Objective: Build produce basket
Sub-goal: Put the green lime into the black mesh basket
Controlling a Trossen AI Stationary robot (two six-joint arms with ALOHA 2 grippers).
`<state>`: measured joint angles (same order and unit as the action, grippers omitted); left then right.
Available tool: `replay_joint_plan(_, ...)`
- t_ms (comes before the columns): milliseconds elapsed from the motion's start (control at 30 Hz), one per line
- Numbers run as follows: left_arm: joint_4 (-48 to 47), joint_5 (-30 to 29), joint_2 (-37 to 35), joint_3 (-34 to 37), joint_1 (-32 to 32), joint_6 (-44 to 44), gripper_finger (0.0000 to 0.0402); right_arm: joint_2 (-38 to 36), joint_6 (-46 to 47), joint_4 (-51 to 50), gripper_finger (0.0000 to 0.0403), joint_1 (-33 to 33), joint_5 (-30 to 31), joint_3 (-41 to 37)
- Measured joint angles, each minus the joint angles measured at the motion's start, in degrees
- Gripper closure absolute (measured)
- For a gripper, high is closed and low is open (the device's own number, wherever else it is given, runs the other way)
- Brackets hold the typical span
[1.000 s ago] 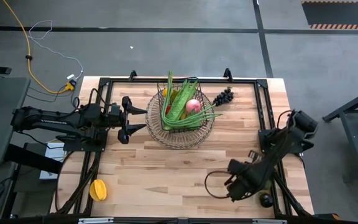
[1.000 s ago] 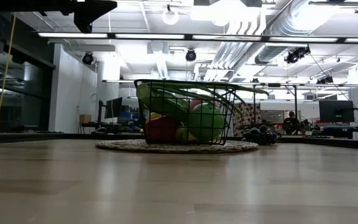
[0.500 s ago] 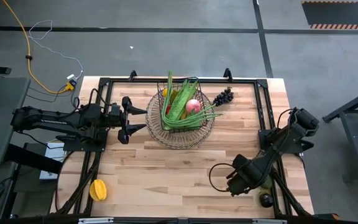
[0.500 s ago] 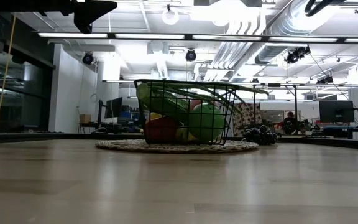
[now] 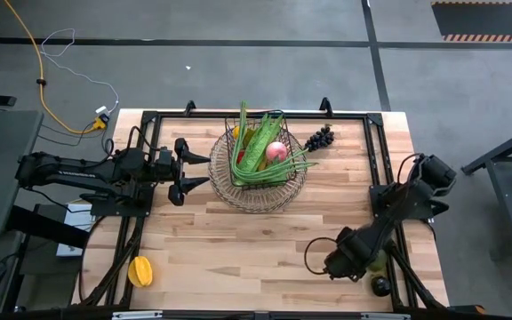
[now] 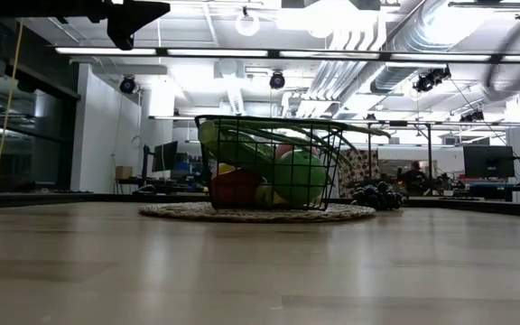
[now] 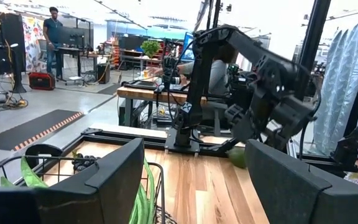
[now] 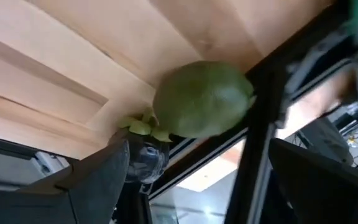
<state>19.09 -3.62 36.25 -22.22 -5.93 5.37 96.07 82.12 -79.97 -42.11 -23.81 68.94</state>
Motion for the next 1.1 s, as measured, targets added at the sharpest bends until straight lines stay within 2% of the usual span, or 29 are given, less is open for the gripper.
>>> replay_joint_plan(300, 0.0, 0.0, 0.02, 0.0, 0.0, 0.0, 0.0135, 0.02, -0.08, 14.09, 0.0027, -0.06, -7.04, -10.84)
replay_joint_plan(567, -0.12, 0.01, 0.0, 0.0, 0.0, 0.0, 0.0135, 0.0, -1.31, 15.15, 0.0027, -1.35, -9.12, -14.54)
replay_joint_plan(867, -0.43, 0.02, 0.01, -0.01, 0.0, 0.0, 0.0135, 0.01, -2.69, 16.62, 0.0027, -3.77, -8.42, -18.78)
replay_joint_plan(1100, -0.43, 0.22, 0.0, -0.02, 0.0, 0.46, 0.0135, -0.02, -1.28, 19.04, 0.0027, -3.69, -1.35, -18.99)
